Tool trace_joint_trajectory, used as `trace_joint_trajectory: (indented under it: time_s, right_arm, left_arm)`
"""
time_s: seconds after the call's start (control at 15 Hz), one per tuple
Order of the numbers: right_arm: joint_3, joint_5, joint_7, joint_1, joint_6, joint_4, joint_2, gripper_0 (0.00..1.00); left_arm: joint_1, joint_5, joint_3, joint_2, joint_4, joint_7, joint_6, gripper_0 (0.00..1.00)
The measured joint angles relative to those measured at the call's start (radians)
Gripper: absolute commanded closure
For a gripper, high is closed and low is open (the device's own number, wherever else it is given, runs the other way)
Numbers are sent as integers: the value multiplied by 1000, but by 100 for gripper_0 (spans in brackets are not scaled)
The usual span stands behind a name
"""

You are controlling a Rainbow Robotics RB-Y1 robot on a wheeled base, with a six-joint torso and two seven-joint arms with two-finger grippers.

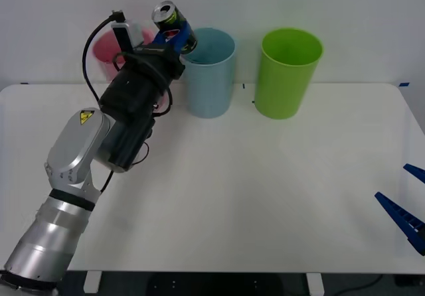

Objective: Grasp the object on the table and drop it into the matching bin: aluminum can to the light blue bin, PET bottle to the pink bin.

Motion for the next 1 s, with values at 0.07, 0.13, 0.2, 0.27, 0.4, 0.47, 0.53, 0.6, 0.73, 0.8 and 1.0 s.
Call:
trace_joint_trajectory:
  time_s: [0.07, 0.13, 0.2, 0.27, 0.4, 0.47, 0.53, 0.6, 0.73, 0.8, 1.0]
  right_arm:
    - [0, 0, 0, 0, 0, 0, 0, 0]
    - [0, 0, 0, 0, 0, 0, 0, 0]
    - [0, 0, 0, 0, 0, 0, 0, 0]
    - [0, 0, 0, 0, 0, 0, 0, 0]
    - [0, 0, 0, 0, 0, 0, 0, 0]
    - [0, 0, 0, 0, 0, 0, 0, 0]
    - [0, 0, 0, 0, 0, 0, 0, 0]
    - [0, 0, 0, 0, 0, 0, 0, 0]
    - [0, 0, 0, 0, 0, 0, 0, 0]
    - [0, 0, 0, 0, 0, 0, 0, 0]
    - [0, 0, 0, 0, 0, 0, 0, 0]
  left_arm:
    - [-31, 1, -3, 0, 36, 0, 1, 99]
    - [-63, 1, -5, 0, 74, 0, 3, 99]
    - [-98, 2, -8, 0, 114, 0, 5, 99]
    - [-134, 3, -13, 0, 154, 1, 10, 99]
    - [-200, 7, -25, -2, 235, 2, 21, 99]
    - [-235, 9, -29, -3, 280, 0, 24, 99]
    - [-270, 10, -31, -4, 321, -1, 27, 99]
    - [-305, 11, -36, -5, 365, -2, 30, 99]
    - [-373, 14, -49, -6, 447, -3, 40, 99]
    - [-405, 17, -56, -6, 488, -4, 48, 99]
    - [-481, 22, -72, -6, 588, -5, 59, 99]
